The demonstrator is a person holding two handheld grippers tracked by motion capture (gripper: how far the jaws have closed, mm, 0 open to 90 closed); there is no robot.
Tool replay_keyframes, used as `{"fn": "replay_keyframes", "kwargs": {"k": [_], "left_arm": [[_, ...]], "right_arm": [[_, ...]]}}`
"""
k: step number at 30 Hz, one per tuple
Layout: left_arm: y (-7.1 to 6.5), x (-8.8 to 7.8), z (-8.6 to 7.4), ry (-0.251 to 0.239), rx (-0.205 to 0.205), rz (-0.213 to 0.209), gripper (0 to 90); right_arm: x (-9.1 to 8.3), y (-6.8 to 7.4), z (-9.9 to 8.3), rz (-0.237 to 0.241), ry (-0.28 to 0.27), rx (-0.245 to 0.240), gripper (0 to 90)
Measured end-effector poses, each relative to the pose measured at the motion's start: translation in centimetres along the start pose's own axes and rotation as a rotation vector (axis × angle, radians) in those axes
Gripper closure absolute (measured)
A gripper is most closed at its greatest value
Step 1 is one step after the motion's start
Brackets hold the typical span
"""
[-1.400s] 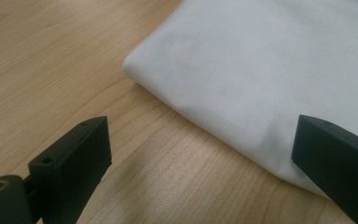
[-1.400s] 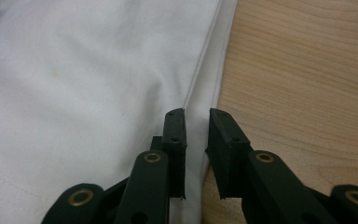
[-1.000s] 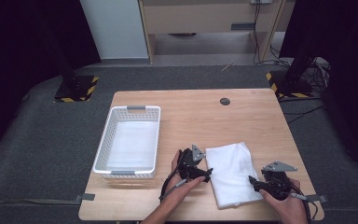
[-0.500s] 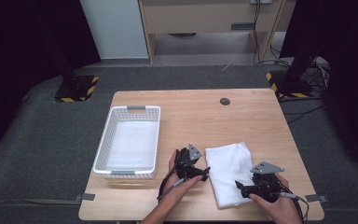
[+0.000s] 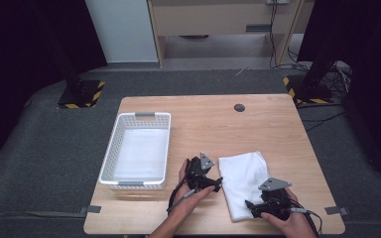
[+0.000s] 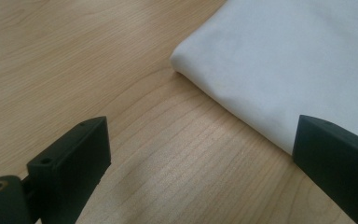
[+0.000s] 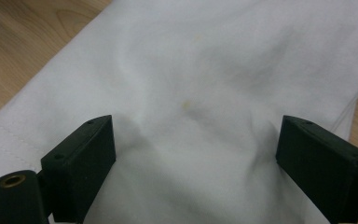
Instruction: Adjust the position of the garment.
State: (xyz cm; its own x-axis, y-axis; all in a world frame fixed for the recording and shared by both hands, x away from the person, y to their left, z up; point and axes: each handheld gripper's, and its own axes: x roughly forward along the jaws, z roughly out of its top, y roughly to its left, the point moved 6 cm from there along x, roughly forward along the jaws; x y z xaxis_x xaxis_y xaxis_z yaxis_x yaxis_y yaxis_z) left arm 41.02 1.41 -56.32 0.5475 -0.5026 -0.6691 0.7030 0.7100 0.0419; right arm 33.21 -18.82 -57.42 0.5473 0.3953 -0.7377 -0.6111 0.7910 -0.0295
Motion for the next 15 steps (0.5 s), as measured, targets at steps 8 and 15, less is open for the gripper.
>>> {"fn": "replay_keyframes", "kwargs": {"k": [8,15], "left_arm": [[0.2,0.1,-0.2,0.006,-0.004,0.005,3.7],[0.3,0.1,-0.2,0.01,-0.004,0.006,3.9]], "right_arm": [[0.9,1.0,0.3,-0.004,-0.022,0.05,9.9],[1.4,2.0,0.9,-0.011,-0.033,0.073,9.6]]}}
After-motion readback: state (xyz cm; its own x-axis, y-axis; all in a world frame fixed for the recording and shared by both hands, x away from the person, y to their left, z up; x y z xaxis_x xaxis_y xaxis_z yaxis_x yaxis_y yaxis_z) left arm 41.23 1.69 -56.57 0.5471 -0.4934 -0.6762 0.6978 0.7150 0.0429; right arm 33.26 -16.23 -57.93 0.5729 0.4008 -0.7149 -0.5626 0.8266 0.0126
